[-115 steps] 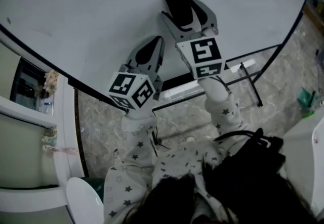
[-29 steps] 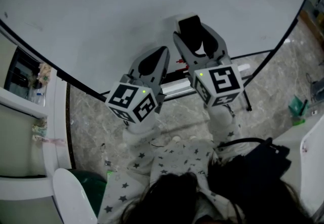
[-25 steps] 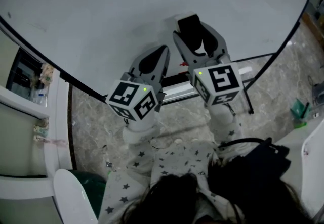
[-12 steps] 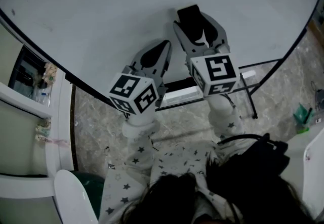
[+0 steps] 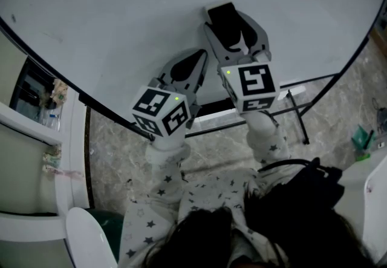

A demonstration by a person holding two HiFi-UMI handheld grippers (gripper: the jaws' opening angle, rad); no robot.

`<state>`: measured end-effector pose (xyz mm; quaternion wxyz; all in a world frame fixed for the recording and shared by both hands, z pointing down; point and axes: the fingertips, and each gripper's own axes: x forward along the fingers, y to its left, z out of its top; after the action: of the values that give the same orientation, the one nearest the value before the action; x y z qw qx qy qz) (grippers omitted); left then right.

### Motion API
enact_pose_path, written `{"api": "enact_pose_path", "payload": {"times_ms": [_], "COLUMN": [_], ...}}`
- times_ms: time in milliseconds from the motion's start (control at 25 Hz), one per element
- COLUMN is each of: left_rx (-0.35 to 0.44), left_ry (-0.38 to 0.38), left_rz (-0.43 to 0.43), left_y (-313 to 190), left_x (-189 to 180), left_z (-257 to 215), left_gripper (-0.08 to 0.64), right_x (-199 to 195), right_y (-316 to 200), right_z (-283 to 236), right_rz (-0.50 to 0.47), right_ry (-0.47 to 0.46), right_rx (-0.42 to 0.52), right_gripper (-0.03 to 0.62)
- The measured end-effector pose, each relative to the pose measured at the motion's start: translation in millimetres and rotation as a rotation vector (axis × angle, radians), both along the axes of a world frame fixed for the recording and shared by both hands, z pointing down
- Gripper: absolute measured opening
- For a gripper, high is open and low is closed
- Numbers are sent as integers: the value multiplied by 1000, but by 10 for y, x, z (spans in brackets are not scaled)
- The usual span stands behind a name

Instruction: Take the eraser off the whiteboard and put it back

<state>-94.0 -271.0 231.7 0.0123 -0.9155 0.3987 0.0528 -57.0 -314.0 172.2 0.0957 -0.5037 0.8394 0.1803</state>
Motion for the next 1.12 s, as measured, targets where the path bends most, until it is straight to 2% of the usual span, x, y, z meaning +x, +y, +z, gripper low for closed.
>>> {"api": "enact_pose_path", "payload": {"times_ms": [560,800,1120], "left_rx": [-7,-13,-18], "left_ry": [5,11,13], "left_rz": [17,6,3], "left_y": [-35,-34,-31], "left_x": [-11,-64,-88], "left_z": [30,56,74], "left_gripper": [0,0,0], "right_x": [-28,-46,-68], "right_y": [-50,-65,-73], "right_z": [-7,19,16], "right_rz": [72,118,117], "right_ry": [33,87,73], "right_rx": [27,53,59], "right_gripper": [262,262,264]}}
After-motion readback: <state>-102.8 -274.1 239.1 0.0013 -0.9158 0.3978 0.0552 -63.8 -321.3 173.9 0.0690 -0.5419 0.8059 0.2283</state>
